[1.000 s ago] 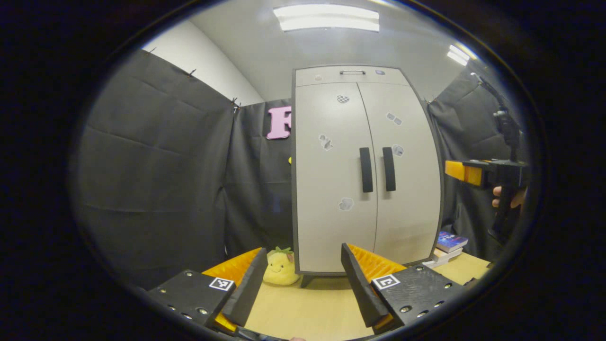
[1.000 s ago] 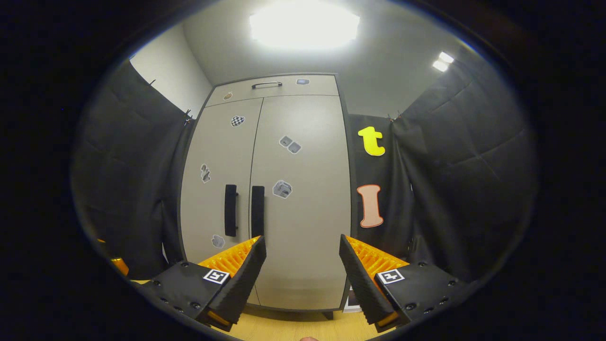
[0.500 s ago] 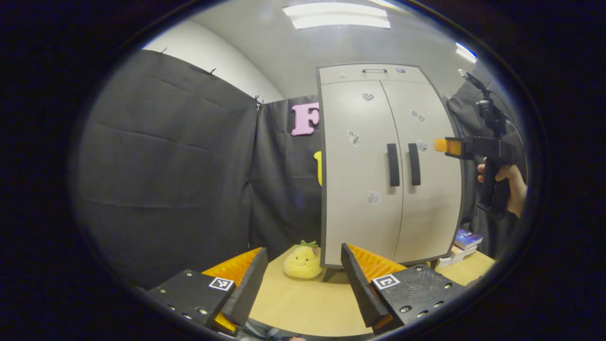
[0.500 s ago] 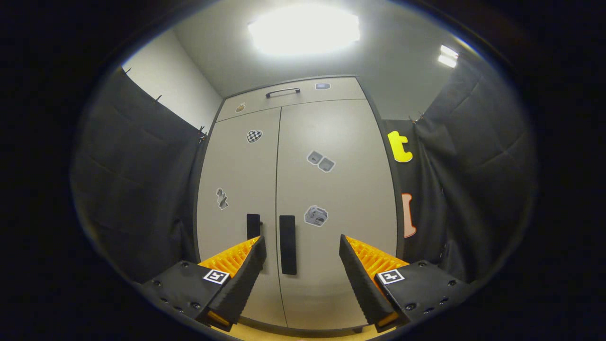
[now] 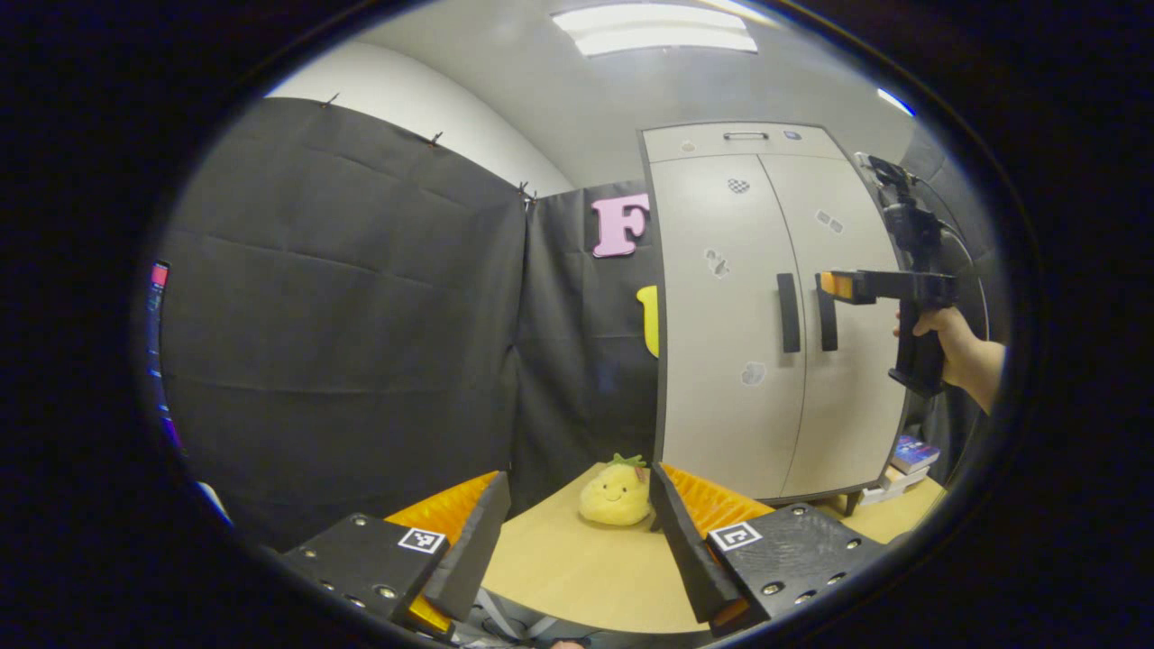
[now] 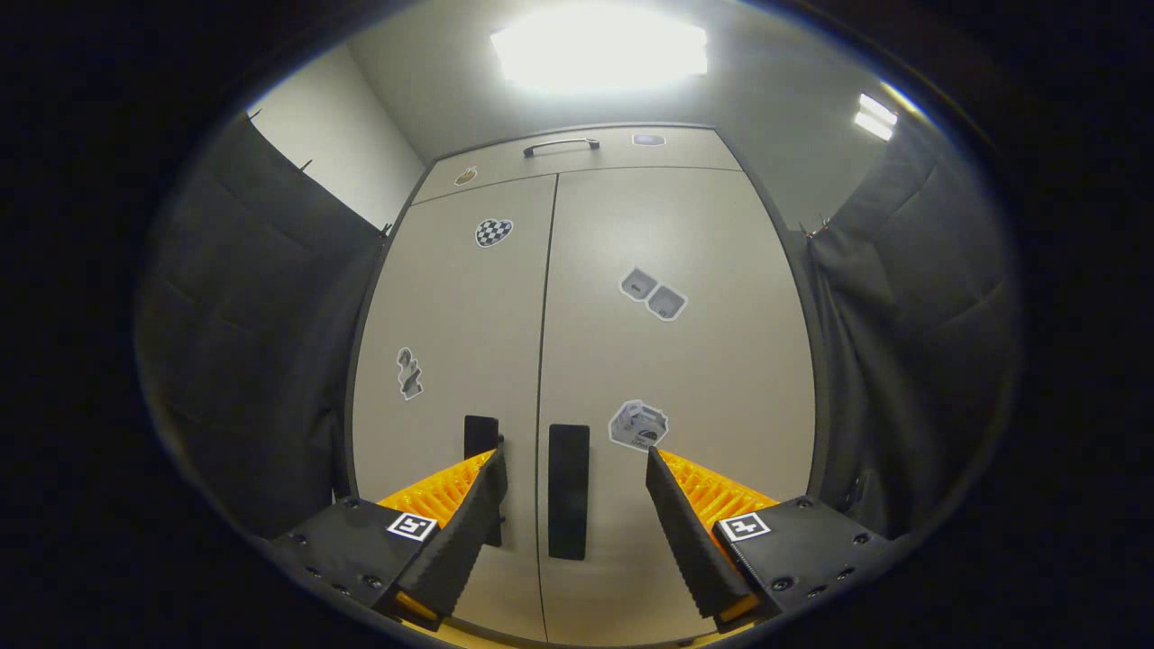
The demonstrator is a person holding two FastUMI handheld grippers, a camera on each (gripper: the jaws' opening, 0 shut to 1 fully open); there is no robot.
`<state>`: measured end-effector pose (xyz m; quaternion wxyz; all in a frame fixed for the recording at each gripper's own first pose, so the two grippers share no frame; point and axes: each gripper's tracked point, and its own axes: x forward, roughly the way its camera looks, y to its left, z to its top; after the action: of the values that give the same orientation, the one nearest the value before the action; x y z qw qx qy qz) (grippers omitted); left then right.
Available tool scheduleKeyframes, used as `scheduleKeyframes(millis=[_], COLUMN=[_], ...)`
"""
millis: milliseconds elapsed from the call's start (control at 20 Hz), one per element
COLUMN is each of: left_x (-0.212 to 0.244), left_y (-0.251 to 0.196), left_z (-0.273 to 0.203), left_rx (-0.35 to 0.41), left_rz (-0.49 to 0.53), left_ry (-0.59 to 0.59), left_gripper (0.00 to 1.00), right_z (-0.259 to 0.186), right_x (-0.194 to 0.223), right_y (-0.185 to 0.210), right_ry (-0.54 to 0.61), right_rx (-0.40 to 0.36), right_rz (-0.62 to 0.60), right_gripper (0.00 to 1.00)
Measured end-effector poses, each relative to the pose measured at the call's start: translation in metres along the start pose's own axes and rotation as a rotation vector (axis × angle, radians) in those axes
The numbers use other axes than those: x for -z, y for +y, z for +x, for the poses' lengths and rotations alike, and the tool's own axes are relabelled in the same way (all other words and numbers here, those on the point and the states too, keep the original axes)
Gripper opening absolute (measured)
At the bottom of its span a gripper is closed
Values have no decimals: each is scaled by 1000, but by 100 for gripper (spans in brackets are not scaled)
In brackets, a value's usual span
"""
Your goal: Open the right door of the double-door shoe cabinet with the right hand, and open the left door with the left hand.
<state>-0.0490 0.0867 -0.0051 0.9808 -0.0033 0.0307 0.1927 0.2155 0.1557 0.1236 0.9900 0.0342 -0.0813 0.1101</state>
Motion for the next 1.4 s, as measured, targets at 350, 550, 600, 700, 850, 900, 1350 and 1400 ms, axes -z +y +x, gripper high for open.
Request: scheduleKeyframes(millis=[350,550,600,700,850,900,1350,1400], left_x=[5,7,7,6,3,2,-4,-7], left_y=[11,19,21,23,30,31,33,31], left_z=[-2,-4,-4,-6,-6,-6,-5,-6], left_rx=[-28,-40,-42,-49,-61,-64,-57,-52], left_rz=[-1,4,2,-3,1,1,-9,-7], left_ry=[15,20,22,17,5,4,-10,-18], left_gripper=[90,90,90,91,90,90,90,91], right_z=[34,45,47,49,54,54,53,51], right_x=[36,53,56,63,75,75,80,79], right_y=[7,8,8,11,8,8,9,10], right_ry=[118,184,196,230,281,286,381,384], right_rx=[5,2,10,3,17,14,-14,-22], right_rz=[26,36,39,50,58,73,102,106], right_gripper=[97,94,89,73,68,54,10,10])
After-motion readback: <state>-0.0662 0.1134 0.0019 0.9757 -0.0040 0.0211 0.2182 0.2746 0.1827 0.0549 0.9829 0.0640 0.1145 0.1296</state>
